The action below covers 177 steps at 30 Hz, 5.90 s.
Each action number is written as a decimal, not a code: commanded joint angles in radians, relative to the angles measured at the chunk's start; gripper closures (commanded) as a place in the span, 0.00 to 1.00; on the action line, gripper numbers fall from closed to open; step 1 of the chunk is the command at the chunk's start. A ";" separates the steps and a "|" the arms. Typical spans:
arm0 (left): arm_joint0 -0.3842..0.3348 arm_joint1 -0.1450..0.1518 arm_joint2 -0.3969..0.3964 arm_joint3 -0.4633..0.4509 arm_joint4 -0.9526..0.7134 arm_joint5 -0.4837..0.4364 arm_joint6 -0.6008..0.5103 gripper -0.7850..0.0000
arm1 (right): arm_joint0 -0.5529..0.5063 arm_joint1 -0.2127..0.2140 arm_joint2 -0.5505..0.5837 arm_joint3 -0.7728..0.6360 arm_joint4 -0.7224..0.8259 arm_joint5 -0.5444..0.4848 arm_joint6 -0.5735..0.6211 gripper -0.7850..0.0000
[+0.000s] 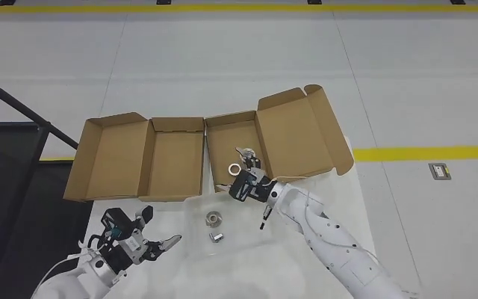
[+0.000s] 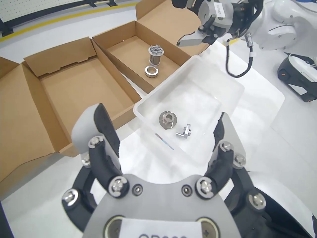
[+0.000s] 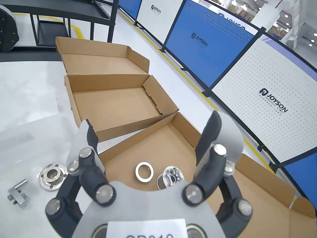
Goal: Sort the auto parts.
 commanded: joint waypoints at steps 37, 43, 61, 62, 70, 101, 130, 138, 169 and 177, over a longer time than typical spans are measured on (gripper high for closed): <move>-0.339 0.017 0.383 -0.012 0.128 -0.135 -0.461 0.00 | -0.536 0.170 0.473 -0.510 -0.121 -0.122 -0.255 0.00; -0.366 0.016 0.445 -0.006 0.218 -0.126 -0.521 0.00 | -0.536 0.170 0.473 -0.510 -0.121 -0.122 -0.255 0.00; -0.654 -0.025 0.712 0.254 0.267 -0.058 -0.647 0.30 | -0.536 0.170 0.473 -0.510 -0.121 -0.122 -0.255 0.00; -0.660 -0.026 0.718 0.265 0.261 -0.057 -0.648 0.28 | -0.536 0.170 0.473 -0.510 -0.121 -0.122 -0.255 0.00; -0.685 -0.028 0.749 0.317 0.240 -0.082 -0.693 0.45 | -0.536 0.170 0.473 -0.510 -0.121 -0.122 -0.255 0.00; -0.753 -0.048 0.870 0.462 0.196 -0.029 -0.735 0.60 | -0.536 0.170 0.473 -0.510 -0.121 -0.122 -0.255 0.00; -0.790 -0.060 0.910 0.519 0.223 -0.009 -0.709 1.00 | -0.536 0.170 0.473 -0.510 -0.121 -0.122 -0.255 0.00; -0.756 -0.032 0.821 0.373 0.150 -0.068 -0.735 1.00 | -0.536 0.170 0.473 -0.510 -0.121 -0.122 -0.255 0.00; -0.728 0.025 0.443 0.338 -0.029 0.123 -0.536 1.00 | -0.536 0.170 0.473 -0.510 -0.121 -0.122 -0.255 0.00; -0.984 -0.029 0.559 0.814 -0.050 0.389 -0.407 1.00 | -0.536 0.170 0.473 -0.510 -0.121 -0.122 -0.255 0.00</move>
